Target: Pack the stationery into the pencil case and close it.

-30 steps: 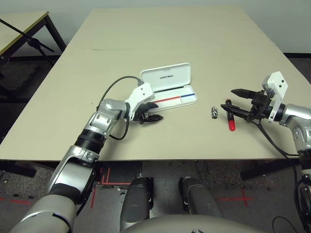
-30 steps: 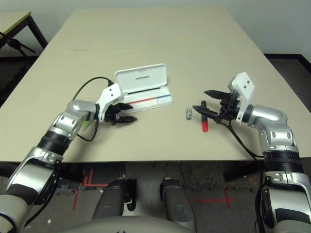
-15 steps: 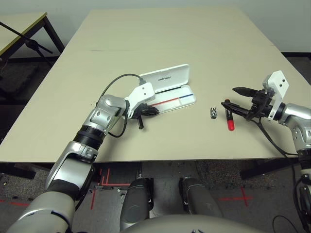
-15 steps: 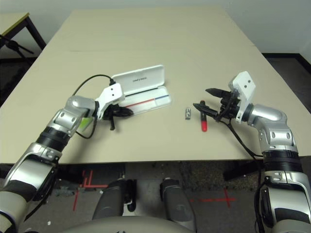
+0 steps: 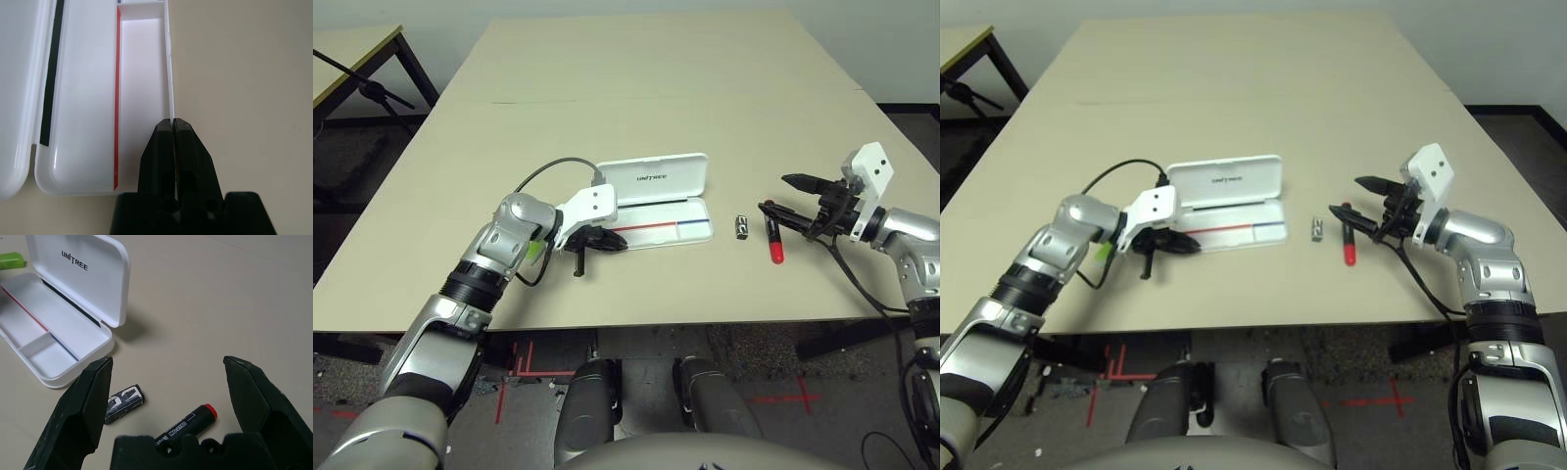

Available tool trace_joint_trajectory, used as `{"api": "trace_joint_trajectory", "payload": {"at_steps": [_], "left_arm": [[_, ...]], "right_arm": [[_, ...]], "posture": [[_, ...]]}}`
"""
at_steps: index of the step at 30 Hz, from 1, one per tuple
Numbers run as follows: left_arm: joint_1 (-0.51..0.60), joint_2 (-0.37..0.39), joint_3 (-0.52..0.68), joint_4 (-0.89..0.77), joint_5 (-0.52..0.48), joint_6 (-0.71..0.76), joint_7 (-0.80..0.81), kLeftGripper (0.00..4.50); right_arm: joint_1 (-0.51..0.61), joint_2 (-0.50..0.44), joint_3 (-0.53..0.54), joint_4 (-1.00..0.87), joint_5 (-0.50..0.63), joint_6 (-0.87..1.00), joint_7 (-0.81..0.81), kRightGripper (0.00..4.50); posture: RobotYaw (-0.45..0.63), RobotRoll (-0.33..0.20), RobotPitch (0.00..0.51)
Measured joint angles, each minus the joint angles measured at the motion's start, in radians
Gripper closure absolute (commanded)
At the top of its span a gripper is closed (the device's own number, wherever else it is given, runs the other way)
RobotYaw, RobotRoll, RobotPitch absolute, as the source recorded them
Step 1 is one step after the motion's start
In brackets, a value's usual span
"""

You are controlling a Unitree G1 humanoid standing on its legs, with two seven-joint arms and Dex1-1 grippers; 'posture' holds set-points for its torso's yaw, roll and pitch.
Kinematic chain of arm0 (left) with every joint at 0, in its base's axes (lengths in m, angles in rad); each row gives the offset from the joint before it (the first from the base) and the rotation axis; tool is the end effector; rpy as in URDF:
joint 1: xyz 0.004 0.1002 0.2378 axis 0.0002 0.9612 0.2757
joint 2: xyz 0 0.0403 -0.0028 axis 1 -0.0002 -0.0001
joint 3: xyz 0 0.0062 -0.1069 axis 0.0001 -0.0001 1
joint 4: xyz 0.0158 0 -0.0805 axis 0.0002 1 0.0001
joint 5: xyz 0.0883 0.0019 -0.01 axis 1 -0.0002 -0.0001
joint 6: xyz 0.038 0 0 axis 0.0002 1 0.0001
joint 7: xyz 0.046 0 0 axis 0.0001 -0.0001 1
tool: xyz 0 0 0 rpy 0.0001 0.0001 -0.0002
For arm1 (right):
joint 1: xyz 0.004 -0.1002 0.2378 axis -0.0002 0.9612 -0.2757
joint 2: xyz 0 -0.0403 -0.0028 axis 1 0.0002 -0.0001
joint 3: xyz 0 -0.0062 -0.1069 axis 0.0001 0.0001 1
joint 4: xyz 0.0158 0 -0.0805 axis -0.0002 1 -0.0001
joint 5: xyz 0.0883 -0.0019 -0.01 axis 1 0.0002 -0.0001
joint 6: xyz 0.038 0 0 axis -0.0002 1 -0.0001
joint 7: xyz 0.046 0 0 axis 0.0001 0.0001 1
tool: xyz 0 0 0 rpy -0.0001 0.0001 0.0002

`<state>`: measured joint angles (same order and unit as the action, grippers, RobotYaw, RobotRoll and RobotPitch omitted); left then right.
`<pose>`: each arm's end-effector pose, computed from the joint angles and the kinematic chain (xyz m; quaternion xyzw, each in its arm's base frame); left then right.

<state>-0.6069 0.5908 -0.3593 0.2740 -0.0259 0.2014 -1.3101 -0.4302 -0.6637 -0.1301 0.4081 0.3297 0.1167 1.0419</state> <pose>0.2938 0.1969 0.1323 0.2866 0.1901 -0.6333 0.6933 0.2607 -0.3032 0.1289 -0.1034 0.0531 0.3777 0.9186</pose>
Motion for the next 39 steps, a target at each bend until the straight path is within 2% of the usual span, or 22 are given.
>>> {"api": "trace_joint_trajectory", "payload": {"at_steps": [9, 22, 25, 34, 35, 39], "left_arm": [[0.015, 0.012, -0.005, -0.025, 0.001, -0.010, -0.002, 4.49], [0.075, 0.049, -0.001, -0.152, -0.008, 0.064, 0.010, 4.49], [0.076, 0.042, -0.003, -0.151, -0.005, 0.072, 0.035, 3.78], [0.079, 0.036, 0.006, -0.177, -0.019, 0.077, 0.061, 0.20], [0.082, 0.040, 0.009, -0.192, -0.025, 0.076, 0.061, 0.02], [0.111, 0.055, 0.052, -0.275, -0.073, 0.100, 0.061, 0.02]], "right_arm": [[-0.034, 0.009, 0.006, 0.043, -0.016, -0.016, 0.002, 0.00], [-0.050, 0.023, 0.012, 0.070, -0.034, -0.030, 0.011, 0.00], [-0.055, 0.031, 0.012, 0.072, -0.036, -0.031, 0.011, 0.00], [-0.064, 0.046, 0.020, 0.094, -0.045, -0.036, 0.011, 0.00], [-0.066, 0.048, 0.020, 0.100, -0.046, -0.039, 0.011, 0.00], [-0.069, 0.051, 0.021, 0.114, -0.055, -0.048, 0.011, 0.00]], "posture": [[-0.11, 0.000, 0.100], [-0.09, 0.000, 0.101], [-0.09, 0.000, 0.101], [-0.08, 0.000, 0.102], [-0.08, 0.000, 0.102], [-0.08, 0.000, 0.104]]}}
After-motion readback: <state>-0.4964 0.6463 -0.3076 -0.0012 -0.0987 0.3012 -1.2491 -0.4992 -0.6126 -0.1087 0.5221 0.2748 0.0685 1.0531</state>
